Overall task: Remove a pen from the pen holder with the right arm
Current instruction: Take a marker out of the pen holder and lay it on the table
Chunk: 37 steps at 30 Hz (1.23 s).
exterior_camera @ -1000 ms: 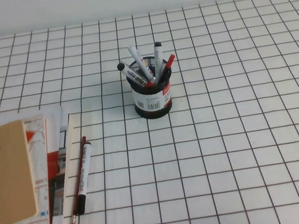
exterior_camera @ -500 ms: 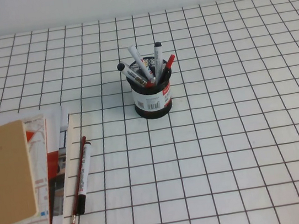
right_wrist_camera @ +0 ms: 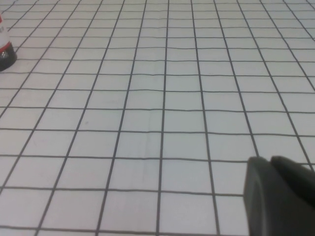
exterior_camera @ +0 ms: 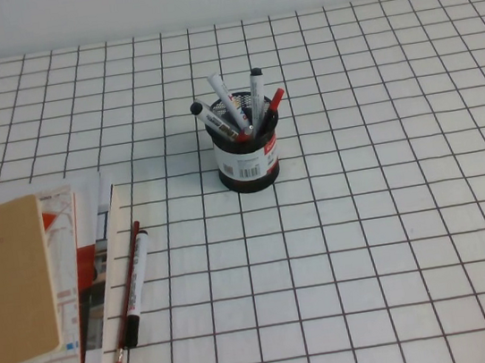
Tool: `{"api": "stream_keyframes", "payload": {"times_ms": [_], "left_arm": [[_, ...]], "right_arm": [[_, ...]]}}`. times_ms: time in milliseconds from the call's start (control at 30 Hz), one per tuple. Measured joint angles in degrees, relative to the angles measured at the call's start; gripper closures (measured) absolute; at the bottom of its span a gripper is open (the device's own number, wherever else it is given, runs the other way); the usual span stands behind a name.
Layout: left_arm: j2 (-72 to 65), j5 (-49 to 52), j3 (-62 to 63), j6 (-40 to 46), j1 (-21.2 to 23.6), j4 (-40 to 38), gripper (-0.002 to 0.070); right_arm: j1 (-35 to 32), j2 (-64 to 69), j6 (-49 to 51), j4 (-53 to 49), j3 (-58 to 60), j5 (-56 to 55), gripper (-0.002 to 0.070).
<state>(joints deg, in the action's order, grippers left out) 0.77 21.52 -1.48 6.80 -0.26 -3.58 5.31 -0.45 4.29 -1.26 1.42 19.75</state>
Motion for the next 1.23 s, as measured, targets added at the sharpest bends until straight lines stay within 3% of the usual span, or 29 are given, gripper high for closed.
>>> {"api": "stream_keyframes", "payload": {"times_ms": [1233], "left_arm": [[0.0, 0.0, 0.0, 0.0, 0.0, 0.0, 0.0679]], "right_arm": [[0.0, 0.0, -1.1, -0.2, 0.0, 0.2, 0.0692]]}}
